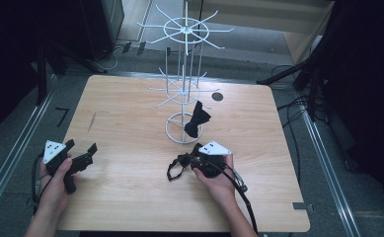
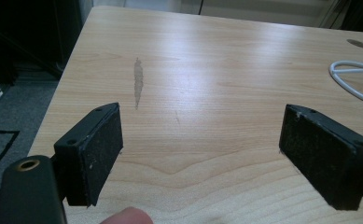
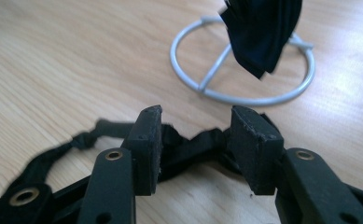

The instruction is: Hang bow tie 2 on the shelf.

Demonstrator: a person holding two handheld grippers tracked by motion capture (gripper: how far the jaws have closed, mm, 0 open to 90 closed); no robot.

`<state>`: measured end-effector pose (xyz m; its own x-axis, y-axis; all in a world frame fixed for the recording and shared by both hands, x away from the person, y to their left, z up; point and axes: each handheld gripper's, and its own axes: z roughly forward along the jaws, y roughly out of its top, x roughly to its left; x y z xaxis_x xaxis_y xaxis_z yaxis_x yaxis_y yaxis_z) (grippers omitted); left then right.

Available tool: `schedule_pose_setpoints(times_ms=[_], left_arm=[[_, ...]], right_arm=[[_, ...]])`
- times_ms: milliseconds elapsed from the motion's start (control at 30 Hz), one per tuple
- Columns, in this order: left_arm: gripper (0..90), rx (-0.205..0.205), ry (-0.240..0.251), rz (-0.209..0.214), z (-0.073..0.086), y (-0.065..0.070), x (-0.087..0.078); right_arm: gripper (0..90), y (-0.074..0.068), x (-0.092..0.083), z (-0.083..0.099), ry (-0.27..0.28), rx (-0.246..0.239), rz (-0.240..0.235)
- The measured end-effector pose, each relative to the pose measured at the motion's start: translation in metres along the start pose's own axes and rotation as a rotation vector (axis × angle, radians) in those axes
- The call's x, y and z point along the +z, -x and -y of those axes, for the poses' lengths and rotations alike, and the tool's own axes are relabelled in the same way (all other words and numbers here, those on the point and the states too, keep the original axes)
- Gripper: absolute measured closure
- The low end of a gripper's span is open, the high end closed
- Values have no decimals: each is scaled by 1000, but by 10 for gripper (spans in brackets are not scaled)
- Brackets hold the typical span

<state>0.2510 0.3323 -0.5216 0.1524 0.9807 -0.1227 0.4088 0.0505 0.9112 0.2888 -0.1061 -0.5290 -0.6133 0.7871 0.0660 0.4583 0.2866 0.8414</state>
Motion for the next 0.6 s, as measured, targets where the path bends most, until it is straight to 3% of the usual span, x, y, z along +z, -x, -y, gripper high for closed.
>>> schedule_pose_setpoints(times_ms=[367,467,533,567,600], left_arm=[[140,2,1,0,0,0,0],[140,2,1,-2,0,0,0],[140,2,1,-2,0,0,0],[140,2,1,-2,0,0,0],[140,2,2,-1,0,0,0]], right_arm=[[549,2,7,6,-76,-15,24],[550,3,8,7,-97,6,21],[676,2,9,8,-97,11,-2],[676,2,9,8,-97,11,-2],[735,1,9,8,-101,18,-12]])
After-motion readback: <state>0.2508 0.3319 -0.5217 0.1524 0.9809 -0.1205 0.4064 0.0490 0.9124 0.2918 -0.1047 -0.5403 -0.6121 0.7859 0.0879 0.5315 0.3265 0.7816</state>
